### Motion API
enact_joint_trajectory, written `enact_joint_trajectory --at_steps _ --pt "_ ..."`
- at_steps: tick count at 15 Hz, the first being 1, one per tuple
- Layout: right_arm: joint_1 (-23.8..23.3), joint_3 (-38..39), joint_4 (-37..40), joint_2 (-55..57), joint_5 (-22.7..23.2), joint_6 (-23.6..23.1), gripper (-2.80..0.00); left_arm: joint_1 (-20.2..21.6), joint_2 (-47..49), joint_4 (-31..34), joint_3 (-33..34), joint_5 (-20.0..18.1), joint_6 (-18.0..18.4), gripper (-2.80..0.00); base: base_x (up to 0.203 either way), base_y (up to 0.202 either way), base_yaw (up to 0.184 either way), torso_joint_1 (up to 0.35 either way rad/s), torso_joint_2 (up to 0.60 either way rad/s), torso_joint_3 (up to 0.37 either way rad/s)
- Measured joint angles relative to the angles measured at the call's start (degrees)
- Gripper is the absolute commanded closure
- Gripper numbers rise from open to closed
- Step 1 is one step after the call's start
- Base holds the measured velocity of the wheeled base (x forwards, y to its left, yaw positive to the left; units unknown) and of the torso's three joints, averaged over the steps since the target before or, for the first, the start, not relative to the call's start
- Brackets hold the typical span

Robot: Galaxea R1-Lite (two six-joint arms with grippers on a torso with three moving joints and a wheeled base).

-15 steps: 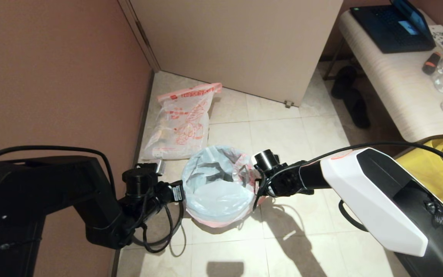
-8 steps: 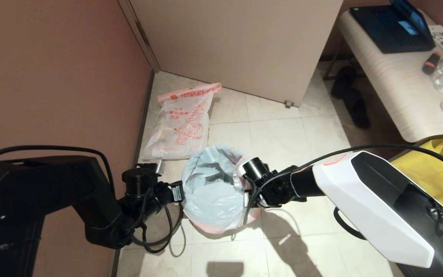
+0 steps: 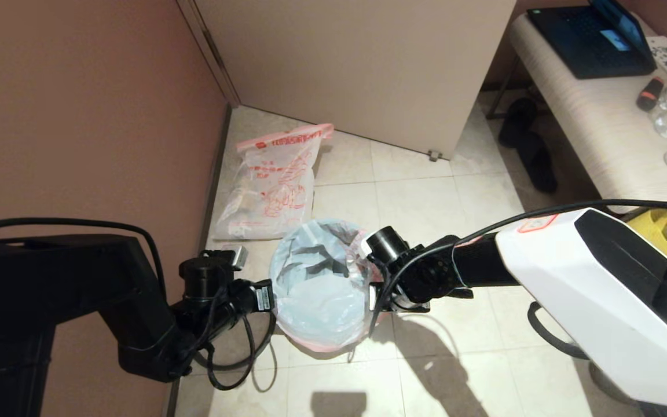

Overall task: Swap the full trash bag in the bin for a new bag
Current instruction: Put the new garbage bag on the trash can

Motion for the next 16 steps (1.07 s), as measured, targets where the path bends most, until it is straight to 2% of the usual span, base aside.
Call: enact_joint_trajectory --at_steps 3,4,9,14,15,16 --pt "-0.30 1.47 2.12 -3.77 0.13 0.81 -2.80 0.00 -0.58 -0.41 0.25 -0.05 -0.07 0.00 0.000 0.000 0.000 0.000 0.00 0.000" --pt "-0.30 1.66 2.13 -4.77 0.16 0.81 -2.80 0.00 -0.65 -0.49 0.25 -0.04 -0.07 -2.80 0.000 0.000 0.000 0.000 0.00 0.000" --pt "-0.27 0.85 1.75 -6.65 1.60 0.32 -2.80 -0.19 -2.00 -2.10 1.12 -0.03 -0.10 -2.80 0.000 0.000 0.000 0.000 0.00 0.000" --pt "-0.33 0.28 1.44 -6.98 1.71 -1.44 -2.80 -0.63 -7.75 -5.19 5.43 -0.61 -0.57 -2.80 0.000 0.000 0.000 0.000 0.00 0.000" --pt "-0.31 0.28 1.47 -7.04 1.74 -1.84 -0.64 -0.66 -8.22 -5.28 5.62 -0.59 -0.59 0.00 0.000 0.000 0.000 0.000 0.00 0.000" --pt "-0.33 0.28 1.32 -7.21 1.73 -2.85 0.00 -0.71 -8.53 -5.33 5.74 -0.60 -0.61 0.00 0.000 0.000 0.000 0.000 0.00 0.000"
